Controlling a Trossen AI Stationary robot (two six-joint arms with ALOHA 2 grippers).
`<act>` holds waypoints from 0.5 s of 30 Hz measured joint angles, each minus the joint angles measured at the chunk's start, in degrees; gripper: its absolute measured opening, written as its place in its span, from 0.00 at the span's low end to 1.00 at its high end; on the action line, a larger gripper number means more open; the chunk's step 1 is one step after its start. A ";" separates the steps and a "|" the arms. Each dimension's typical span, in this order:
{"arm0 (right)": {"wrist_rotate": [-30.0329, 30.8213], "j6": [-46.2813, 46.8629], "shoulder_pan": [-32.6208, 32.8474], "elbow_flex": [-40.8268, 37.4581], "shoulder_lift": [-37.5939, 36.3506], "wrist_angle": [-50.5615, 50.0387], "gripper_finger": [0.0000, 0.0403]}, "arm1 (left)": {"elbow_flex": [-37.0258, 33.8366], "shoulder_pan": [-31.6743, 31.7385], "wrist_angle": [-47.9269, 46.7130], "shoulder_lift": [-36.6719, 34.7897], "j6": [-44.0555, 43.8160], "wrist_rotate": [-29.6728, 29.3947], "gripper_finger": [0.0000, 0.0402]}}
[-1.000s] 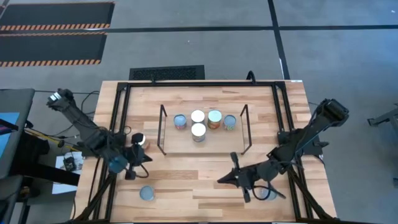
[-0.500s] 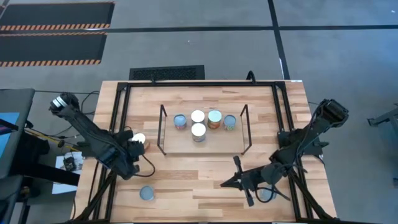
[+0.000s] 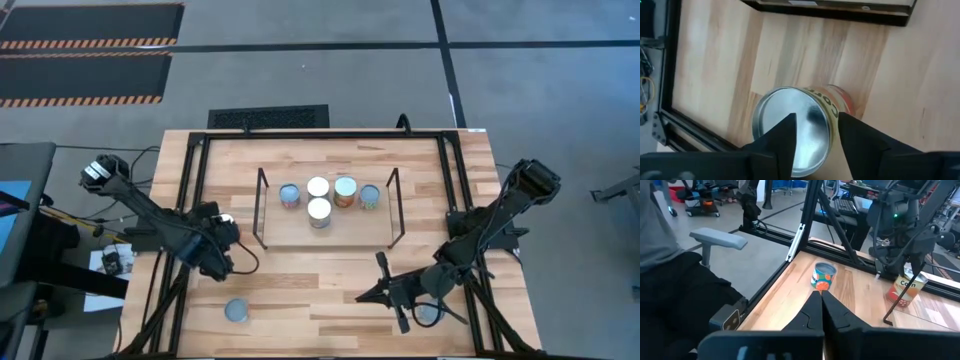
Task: Pick and place cans onto a shelf
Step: Put the canned corn on the shelf
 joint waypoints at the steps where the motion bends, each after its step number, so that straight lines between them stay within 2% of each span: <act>1: 0.00 0.01 0.00 0.00 0.00 -0.01 0.01 | 0.00 0.28 -0.04 -0.01 0.33 0.34 0.32; 7: 0.00 -0.01 -0.02 0.00 0.00 -0.07 0.01 | 0.00 1.81 2.29 0.00 3.55 1.58 0.23; 15: 0.00 -0.01 0.00 0.00 0.00 -0.07 0.01 | 0.00 4.68 2.43 -0.02 5.29 1.63 0.22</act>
